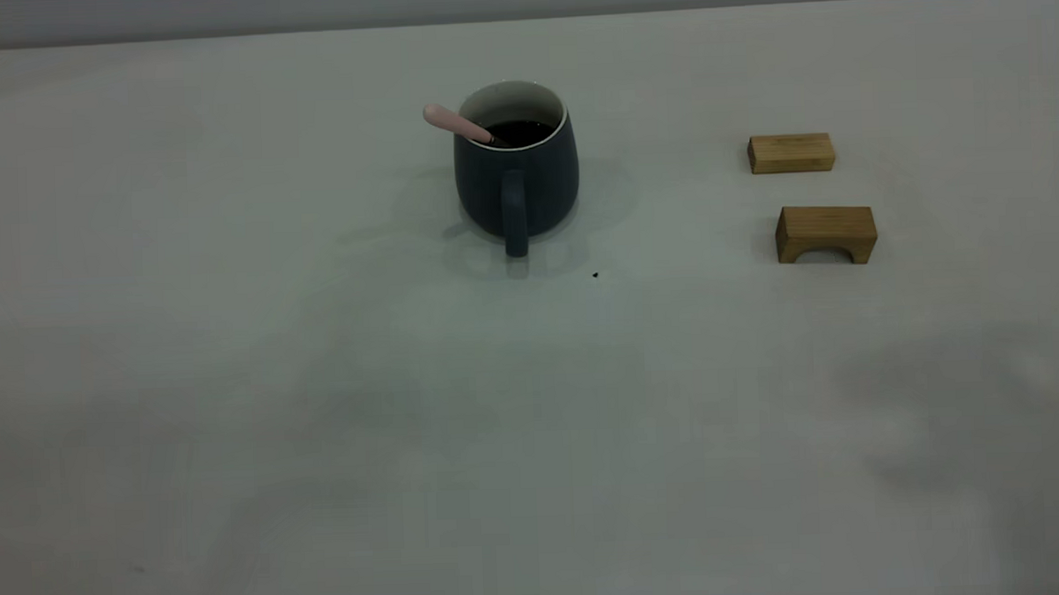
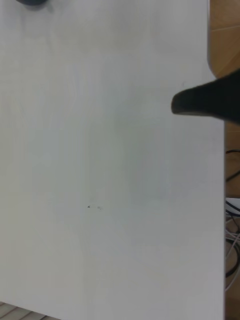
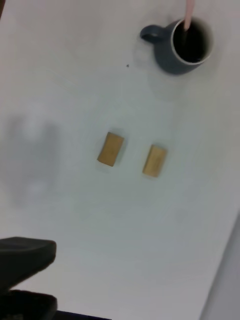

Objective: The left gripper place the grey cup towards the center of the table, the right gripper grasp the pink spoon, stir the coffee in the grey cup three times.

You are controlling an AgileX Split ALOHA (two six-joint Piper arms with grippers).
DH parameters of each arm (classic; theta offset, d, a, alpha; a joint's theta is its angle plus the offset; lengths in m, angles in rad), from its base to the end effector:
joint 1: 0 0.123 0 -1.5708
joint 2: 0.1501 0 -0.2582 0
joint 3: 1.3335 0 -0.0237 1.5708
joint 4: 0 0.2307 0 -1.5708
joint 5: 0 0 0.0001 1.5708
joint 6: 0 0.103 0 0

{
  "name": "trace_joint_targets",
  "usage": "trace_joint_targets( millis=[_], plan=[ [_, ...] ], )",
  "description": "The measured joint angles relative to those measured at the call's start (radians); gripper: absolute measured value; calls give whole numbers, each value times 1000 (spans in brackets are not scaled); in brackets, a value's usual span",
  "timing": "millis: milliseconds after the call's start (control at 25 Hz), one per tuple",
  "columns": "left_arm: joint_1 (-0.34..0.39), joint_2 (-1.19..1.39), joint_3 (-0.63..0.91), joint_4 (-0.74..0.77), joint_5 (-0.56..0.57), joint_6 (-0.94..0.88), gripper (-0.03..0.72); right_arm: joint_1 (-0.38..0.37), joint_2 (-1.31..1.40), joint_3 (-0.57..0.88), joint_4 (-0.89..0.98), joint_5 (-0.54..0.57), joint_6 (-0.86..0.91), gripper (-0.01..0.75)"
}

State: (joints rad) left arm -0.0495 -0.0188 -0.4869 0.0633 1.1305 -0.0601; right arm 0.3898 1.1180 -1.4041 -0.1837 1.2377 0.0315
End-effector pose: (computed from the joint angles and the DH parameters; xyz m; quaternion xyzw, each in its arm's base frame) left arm 0.0107 0.0054 0.2527 -0.0070 0.8690 0.0045 0.4947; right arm 0.1875 0.0578 0.3988 -0.1647 0.9197 -0.0177 0.3560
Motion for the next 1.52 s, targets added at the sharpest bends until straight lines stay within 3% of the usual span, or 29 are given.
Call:
trace_joint_targets(
  millis=[160, 520, 680, 1080, 1520],
  plan=[
    [0, 0, 0, 0, 0, 0, 567, -47, -209, 62, 35, 0, 1, 202],
    [0, 0, 0, 0, 0, 0, 567, -295, -722, 281, -1, 0, 1, 213],
    [0, 0, 0, 0, 0, 0, 567, -361, -887, 438, -1, 0, 2, 216],
    [0, 0, 0, 0, 0, 0, 567, -375, -1074, 897, 121, -114, 12, 227],
    [0, 0, 0, 0, 0, 0, 567, -375, -1079, 935, 137, -106, 4, 236]
  ],
)
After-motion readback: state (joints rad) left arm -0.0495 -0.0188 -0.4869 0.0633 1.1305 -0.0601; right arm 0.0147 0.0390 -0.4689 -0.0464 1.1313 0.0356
